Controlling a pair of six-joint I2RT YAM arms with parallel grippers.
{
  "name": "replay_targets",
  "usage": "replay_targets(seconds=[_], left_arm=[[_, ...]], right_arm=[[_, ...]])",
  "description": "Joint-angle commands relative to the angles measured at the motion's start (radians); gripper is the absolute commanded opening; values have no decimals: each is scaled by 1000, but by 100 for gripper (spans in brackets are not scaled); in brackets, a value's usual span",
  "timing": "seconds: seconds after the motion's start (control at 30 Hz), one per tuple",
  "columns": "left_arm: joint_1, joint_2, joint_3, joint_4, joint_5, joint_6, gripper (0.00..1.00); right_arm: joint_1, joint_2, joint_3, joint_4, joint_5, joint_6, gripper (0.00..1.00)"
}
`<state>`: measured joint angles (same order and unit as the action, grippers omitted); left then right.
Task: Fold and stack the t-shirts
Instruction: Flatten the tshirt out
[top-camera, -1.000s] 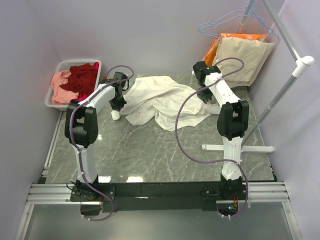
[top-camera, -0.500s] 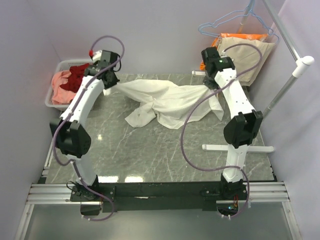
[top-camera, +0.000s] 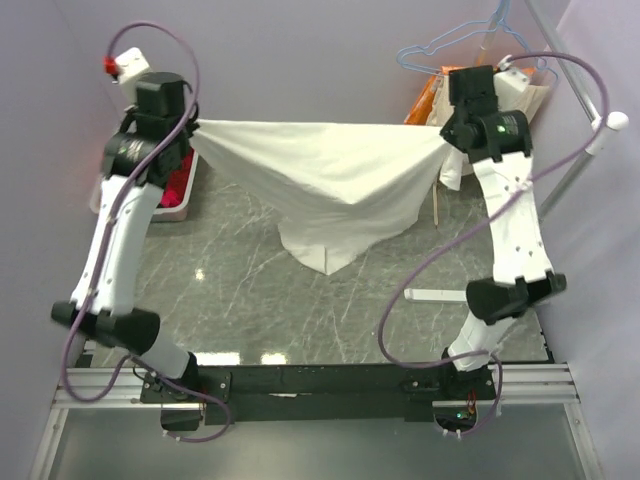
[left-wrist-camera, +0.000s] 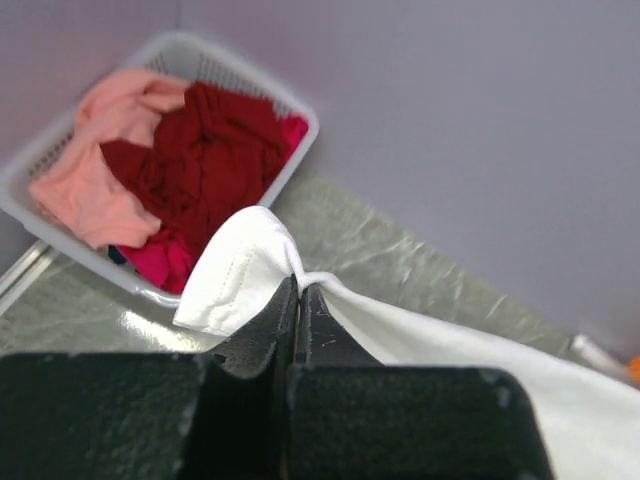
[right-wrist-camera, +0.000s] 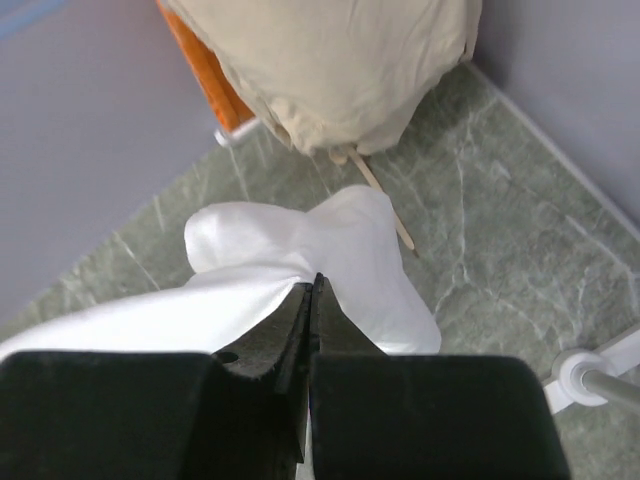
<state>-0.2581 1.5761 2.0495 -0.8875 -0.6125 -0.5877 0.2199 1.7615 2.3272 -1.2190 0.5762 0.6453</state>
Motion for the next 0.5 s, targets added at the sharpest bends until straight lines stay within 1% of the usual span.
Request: replay_targets(seconds=[0.0,0.03,0.17,0.23,0.27,0.37,0.47], left_arm=[[6,-229,-53,143,-73,51,1],[6,-257,-77,185,-67,58,1],[6,-366,-170,219,-30,63,1],[5,-428,-210,229,2,72,1],[6,-448,-254,240,14,75,1],[5,-527,-336,265,48,89,1],[5,-557,-354,263,65,95,1]], right_arm=[[-7,-186,-93,151,105,-48,0],[-7,-216,-121,212,108,-58,0],[-5,-362,-238,340,126,-91,0],[-4,-405,-271,402,132,-102,0],[-4,-449,-307,427,132,-110,0],[-4,-510,-353,496,131,-133,0],[-5,-507,-358,524,116,-133,0]])
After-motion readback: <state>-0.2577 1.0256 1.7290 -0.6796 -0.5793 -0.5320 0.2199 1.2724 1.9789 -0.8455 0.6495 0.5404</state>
